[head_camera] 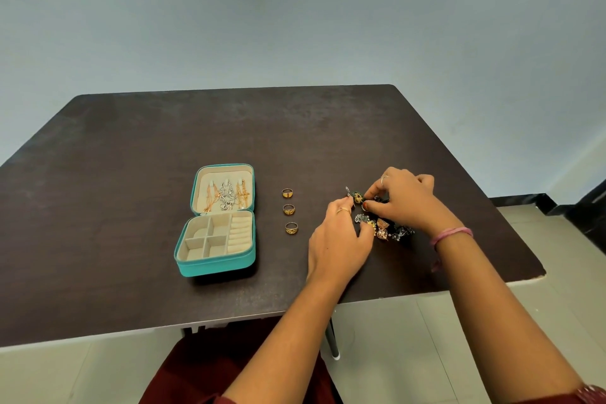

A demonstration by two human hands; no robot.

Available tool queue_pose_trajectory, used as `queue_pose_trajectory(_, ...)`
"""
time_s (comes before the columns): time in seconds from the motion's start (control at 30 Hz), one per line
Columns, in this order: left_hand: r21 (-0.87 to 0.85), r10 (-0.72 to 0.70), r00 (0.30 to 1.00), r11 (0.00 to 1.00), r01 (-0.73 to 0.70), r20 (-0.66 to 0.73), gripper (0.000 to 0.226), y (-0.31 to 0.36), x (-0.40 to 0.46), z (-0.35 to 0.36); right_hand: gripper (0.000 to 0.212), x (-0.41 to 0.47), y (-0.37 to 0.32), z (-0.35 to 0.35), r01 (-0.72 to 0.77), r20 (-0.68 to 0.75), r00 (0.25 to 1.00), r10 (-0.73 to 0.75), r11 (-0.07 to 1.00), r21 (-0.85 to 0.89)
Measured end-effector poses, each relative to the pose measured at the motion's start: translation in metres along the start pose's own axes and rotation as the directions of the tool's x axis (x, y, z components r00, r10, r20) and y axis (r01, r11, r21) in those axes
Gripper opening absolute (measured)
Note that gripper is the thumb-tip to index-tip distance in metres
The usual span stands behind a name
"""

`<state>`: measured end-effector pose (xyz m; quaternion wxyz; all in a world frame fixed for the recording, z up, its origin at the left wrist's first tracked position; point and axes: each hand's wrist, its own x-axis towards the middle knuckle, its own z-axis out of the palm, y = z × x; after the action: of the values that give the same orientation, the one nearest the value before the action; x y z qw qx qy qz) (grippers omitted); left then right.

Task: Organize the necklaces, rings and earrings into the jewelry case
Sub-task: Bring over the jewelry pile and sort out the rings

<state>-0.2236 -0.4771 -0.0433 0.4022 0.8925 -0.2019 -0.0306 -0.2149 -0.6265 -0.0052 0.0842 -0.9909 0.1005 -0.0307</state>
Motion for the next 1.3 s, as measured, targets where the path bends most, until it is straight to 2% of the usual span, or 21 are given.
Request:
queue_pose_trajectory(0.2, -0.02, 0.002, 1.0, 1.0, -0.002, -0.004, 0.049, -0.001, -0.001, -0.001, 0.012, 0.0, 0.001, 0.0, 0.024, 0.011, 1.0, -0.024, 1.0, -0.01)
queue_pose_trajectory(0.27, -0.028, 0.006, 1.0, 1.0, -0.006, -0.01, 0.047, 0.0, -0.002, -0.002, 0.01, -0.002, 0.004, -0.002, 0.045, 0.006, 0.999, -0.045, 0.994, 0.095)
queue_pose_trajectory(0.37, -0.033, 0.009, 0.999, 0.999, -0.01, -0.047, 0.038, -0.001, -0.004, -0.003, 0.005, -0.009, 0.005, -0.008, 0.023, -0.087, 0.996, 0.004, 0.951, 0.308)
queue_pose_trajectory(0.5, -0.045, 0.024, 0.999, 0.999, -0.026, -0.049, 0.033, -0.001, -0.01, -0.002, 0.002, -0.021, 0.006, -0.015, -0.006, -0.148, 0.986, 0.072, 0.915, 0.402)
queue_pose_trajectory(0.63, -0.066, 0.074, 0.997, 0.995, -0.076, -0.036, 0.035, -0.003, -0.019, -0.005, 0.002, -0.035, 0.004, -0.02, -0.004, -0.139, 0.987, 0.081, 0.874, 0.486)
queue_pose_trajectory(0.8, 0.069, 0.178, 0.982, 0.982, -0.174, -0.069, 0.023, -0.018, -0.041, -0.009, 0.004, -0.052, -0.003, -0.017, 0.021, -0.102, 0.993, 0.06, 0.759, 0.651)
queue_pose_trajectory(0.93, 0.272, 0.273, 0.95, 0.936, -0.225, -0.154, 0.012, -0.041, -0.058, -0.019, 0.011, -0.061, -0.013, -0.005, 0.054, -0.103, 0.995, 0.011, 0.79, 0.611)
queue_pose_trajectory(1.13, 0.426, 0.36, 0.902, 0.873, -0.236, -0.237, 0.014, -0.064, -0.073, -0.035, 0.026, -0.065, -0.05, 0.016, 0.19, -0.134, 0.982, -0.137, 0.771, 0.608)
queue_pose_trajectory(1.3, 0.412, 0.446, 0.856, 0.853, -0.319, -0.26, 0.013, -0.071, -0.077, -0.037, 0.031, -0.063, -0.078, 0.031, 0.27, -0.065, 0.958, -0.28, 0.796, 0.541)
